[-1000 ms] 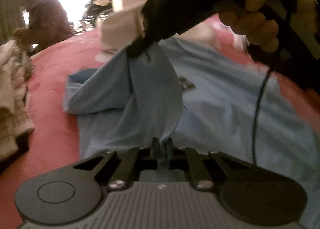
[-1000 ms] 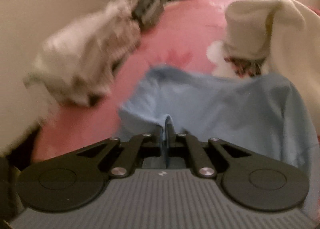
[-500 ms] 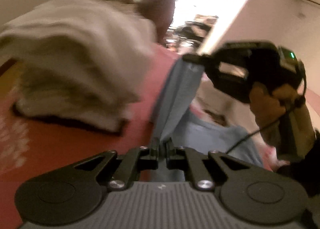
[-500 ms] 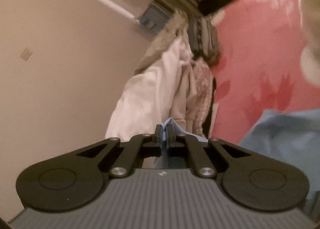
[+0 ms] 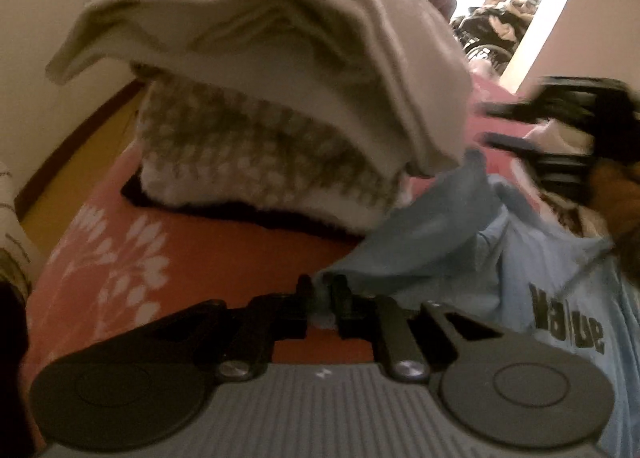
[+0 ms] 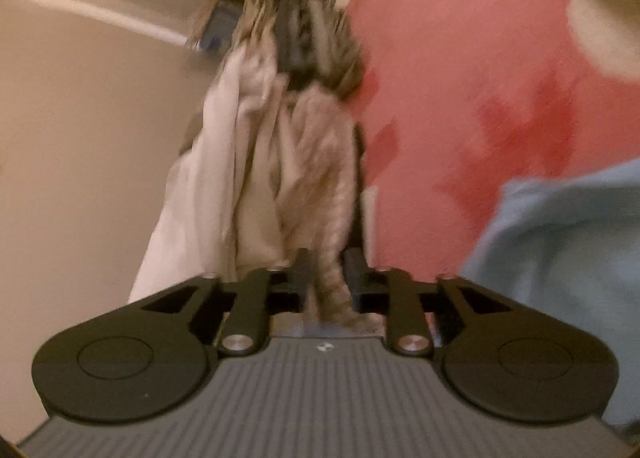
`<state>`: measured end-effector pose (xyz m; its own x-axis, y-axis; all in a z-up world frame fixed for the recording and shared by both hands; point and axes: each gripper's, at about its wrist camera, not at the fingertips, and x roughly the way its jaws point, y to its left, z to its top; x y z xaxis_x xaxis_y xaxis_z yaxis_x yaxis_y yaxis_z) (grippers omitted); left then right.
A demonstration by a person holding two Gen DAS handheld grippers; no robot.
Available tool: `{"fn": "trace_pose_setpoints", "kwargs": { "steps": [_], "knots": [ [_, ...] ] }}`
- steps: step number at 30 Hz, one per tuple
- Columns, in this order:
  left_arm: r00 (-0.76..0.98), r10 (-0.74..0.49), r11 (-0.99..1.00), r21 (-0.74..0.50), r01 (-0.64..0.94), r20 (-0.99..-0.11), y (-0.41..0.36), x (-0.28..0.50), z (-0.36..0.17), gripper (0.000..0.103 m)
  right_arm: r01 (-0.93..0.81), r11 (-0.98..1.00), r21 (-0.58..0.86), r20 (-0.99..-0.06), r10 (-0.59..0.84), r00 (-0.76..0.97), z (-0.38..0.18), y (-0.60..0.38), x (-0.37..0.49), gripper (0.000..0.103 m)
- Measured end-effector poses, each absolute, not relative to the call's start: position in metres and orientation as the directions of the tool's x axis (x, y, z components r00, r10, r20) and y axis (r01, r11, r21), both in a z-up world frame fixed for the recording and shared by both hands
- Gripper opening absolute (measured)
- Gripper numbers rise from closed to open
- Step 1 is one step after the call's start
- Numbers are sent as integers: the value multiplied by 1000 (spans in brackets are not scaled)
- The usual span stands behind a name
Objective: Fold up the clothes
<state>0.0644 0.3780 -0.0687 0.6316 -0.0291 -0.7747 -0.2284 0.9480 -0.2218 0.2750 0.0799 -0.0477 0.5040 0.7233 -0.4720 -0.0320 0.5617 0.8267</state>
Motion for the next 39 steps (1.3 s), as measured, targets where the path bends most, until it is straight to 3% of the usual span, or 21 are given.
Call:
{"fn": "trace_pose_setpoints", "kwargs": {
  "steps": [6, 10, 15, 24, 28, 32, 39],
  "knots": [
    [675, 82, 960, -124, -252, -734, 374, 62, -53, 45, -33, 635, 771, -490, 626, 606, -10, -26, 217, 33],
    [699, 118, 965, -84, -247, -705, 362, 56, -39, 50, 32, 790, 612, -580, 421, 698, 8, -114, 165, 33],
    [699, -15, 977, -158, -141, -715, 348, 40, -28, 53, 215, 891, 399, -704, 147, 695, 2, -200, 143, 32],
    [759, -164, 972, -236, 13, -630, 320, 28, -26, 54, 338, 867, 367, -843, 157, 514, -84, -228, 203, 31],
    [759, -211, 976, -181, 125, -615, 293, 21, -30, 54, 261, 924, 281, -817, 87, 570, -87, -216, 244, 31],
    [754, -245, 969, -124, 214, -609, 270, 21, -34, 54, 279, 918, 282, -774, 46, 632, -88, -224, 286, 29],
    [711, -249, 963, -92, 252, -658, 248, 36, -53, 54, 293, 919, 263, -744, -1, 669, -78, -249, 353, 28]
  ]
}}
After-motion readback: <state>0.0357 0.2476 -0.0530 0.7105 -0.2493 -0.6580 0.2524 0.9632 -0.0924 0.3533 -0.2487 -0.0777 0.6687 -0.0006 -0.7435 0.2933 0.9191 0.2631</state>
